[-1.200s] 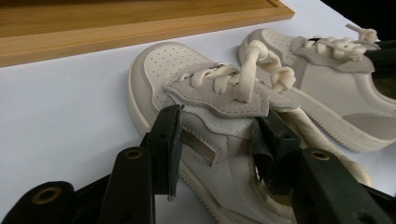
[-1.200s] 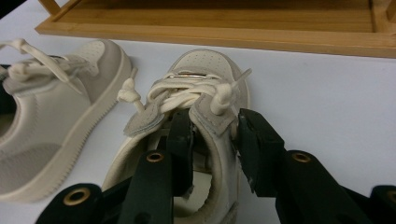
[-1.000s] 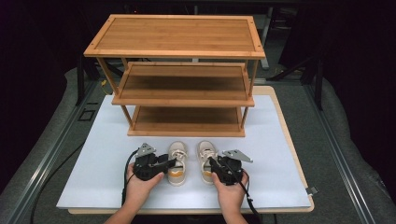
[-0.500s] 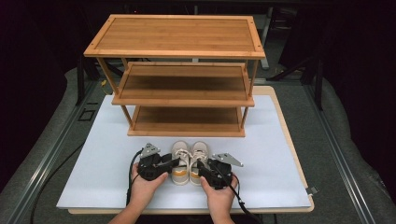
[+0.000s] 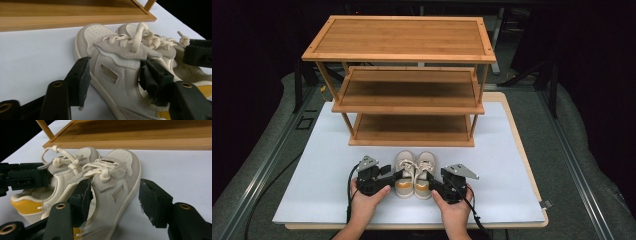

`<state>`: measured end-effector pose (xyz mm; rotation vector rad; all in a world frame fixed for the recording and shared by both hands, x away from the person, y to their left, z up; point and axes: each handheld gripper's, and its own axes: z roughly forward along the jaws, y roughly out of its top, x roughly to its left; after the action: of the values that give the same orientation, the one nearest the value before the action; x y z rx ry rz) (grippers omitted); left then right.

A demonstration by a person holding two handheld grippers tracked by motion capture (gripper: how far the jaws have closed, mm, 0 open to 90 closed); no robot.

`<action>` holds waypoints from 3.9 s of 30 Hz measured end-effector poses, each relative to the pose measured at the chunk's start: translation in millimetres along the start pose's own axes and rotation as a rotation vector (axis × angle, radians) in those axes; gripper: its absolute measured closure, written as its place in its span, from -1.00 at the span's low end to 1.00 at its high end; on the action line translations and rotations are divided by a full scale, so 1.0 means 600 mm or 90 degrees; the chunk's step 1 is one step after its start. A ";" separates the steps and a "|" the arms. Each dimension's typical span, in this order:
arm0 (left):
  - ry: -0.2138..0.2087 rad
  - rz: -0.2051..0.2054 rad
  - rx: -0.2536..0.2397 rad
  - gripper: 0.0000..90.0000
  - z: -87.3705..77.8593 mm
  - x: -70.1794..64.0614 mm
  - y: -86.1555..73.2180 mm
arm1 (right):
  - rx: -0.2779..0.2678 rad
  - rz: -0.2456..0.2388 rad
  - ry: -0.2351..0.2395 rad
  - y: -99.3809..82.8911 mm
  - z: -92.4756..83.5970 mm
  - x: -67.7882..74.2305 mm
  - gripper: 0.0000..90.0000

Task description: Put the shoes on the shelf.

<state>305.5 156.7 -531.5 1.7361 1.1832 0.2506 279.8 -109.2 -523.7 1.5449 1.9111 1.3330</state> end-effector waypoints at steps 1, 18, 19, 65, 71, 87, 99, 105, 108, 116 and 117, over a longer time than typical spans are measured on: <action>-0.001 -0.006 -0.001 -0.10 -0.001 0.001 -0.003 | 0.005 0.005 0.007 -0.002 -0.001 -0.002 -0.05; -0.022 -0.138 -0.081 0.10 0.011 -0.006 -0.037 | -0.031 0.137 0.022 -0.031 0.026 0.002 0.02; -0.022 -0.140 -0.082 0.10 0.011 -0.006 -0.037 | -0.029 0.136 0.027 -0.032 0.025 0.002 0.03; -0.001 -0.143 -0.102 0.20 0.011 -0.015 -0.043 | -0.051 0.208 -0.002 -0.041 0.030 0.005 0.16; 0.000 -0.144 -0.101 0.21 0.010 -0.014 -0.042 | -0.050 0.204 0.003 -0.040 0.029 0.007 0.20; -0.002 -0.143 -0.096 0.22 0.004 -0.013 -0.035 | -0.055 0.203 -0.005 -0.032 0.028 0.014 0.23; -0.005 -0.139 -0.101 0.22 -0.005 -0.017 -0.021 | -0.064 0.209 0.005 -0.021 0.023 0.017 0.23; -0.006 -0.128 -0.105 0.22 -0.012 -0.020 -0.008 | -0.066 0.208 0.006 -0.010 0.016 0.021 0.23; -0.006 -0.127 -0.106 0.22 -0.016 -0.022 -0.003 | -0.057 0.202 0.008 -0.004 0.010 0.022 0.23; -0.005 -0.127 -0.108 0.22 -0.027 -0.024 0.015 | -0.070 0.200 0.006 0.014 0.006 0.031 0.23; -0.006 -0.129 -0.109 0.22 -0.028 -0.025 0.017 | -0.075 0.198 0.010 0.016 0.006 0.032 0.23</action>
<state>293.5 154.7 -509.8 1.4570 1.2822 0.2154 281.5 -90.8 -512.2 1.8306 1.6140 1.5550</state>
